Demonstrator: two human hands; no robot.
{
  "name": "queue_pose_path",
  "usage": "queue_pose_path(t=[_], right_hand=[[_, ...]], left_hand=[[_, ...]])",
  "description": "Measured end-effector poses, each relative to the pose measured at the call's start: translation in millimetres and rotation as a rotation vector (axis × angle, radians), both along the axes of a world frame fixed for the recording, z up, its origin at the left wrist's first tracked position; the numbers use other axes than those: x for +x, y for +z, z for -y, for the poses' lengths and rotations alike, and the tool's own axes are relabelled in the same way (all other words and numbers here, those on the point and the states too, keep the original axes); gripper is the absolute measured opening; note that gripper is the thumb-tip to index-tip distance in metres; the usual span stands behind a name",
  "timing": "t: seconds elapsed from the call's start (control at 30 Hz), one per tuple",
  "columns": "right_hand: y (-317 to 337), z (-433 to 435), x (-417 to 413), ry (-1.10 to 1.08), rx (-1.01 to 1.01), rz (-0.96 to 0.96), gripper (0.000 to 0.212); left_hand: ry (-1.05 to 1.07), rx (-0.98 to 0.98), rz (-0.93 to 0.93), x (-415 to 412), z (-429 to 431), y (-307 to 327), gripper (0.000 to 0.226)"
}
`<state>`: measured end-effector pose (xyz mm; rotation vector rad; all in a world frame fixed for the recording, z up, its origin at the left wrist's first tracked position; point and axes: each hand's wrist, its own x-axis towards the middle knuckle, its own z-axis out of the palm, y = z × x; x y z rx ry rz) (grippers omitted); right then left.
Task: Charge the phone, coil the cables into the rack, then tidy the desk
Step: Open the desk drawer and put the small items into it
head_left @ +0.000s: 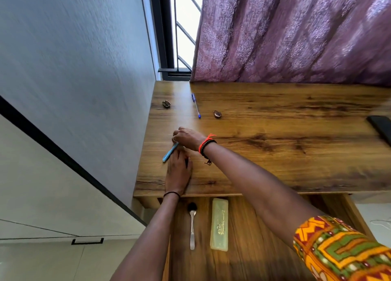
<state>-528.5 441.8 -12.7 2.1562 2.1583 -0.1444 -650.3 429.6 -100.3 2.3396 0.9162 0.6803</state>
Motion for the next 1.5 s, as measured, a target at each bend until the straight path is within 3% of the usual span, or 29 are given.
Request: queue_pose_path(t=[0.17, 0.3, 0.37, 0.6, 0.7, 0.8, 0.93, 1.33, 1.5], right_hand=[[-8.5, 26.5, 18.4, -0.277, 0.036, -0.089, 0.022], [-16.6, 72.0, 36.0, -0.573, 0.187, -0.380, 0.007], [-15.0, 103.8, 38.2, -0.730, 0.237, -0.535, 0.010], [3.2, 228.0, 6.2, -1.039, 0.061, -1.128, 0.020], [3.1, 269.9, -13.6, -1.052, -0.075, -1.253, 0.017], [-11.1, 299.1, -28.7, -1.063, -0.214, -1.251, 0.007], [-49.0, 313.0, -39.1, -1.184, -0.290, -1.197, 0.015], [-95.3, 306.8, -51.5, -1.341, -0.171, -0.954, 0.034], [-87.8, 309.7, -38.4, -1.335, -0.169, -0.897, 0.027]], left_hand=[[0.026, 0.080, -0.042, 0.8, 1.6, 3.2, 0.010], [0.009, 0.081, -0.060, 0.3, 1.3, 5.0, 0.009], [0.000, 0.081, -0.070, 0.3, 1.6, 4.8, 0.011], [-0.026, 0.079, -0.053, -1.7, 1.3, 5.3, 0.009], [-0.026, 0.089, -0.060, -2.8, 1.8, 4.8, 0.009], [-0.027, 0.075, -0.060, -2.8, 3.3, 5.9, 0.010], [-0.026, 0.087, -0.058, -3.2, 3.0, 6.6, 0.009], [-0.023, 0.074, -0.096, -3.0, -1.8, -1.0, 0.013], [-0.028, 0.024, -0.083, -3.0, -2.8, 1.2, 0.012]])
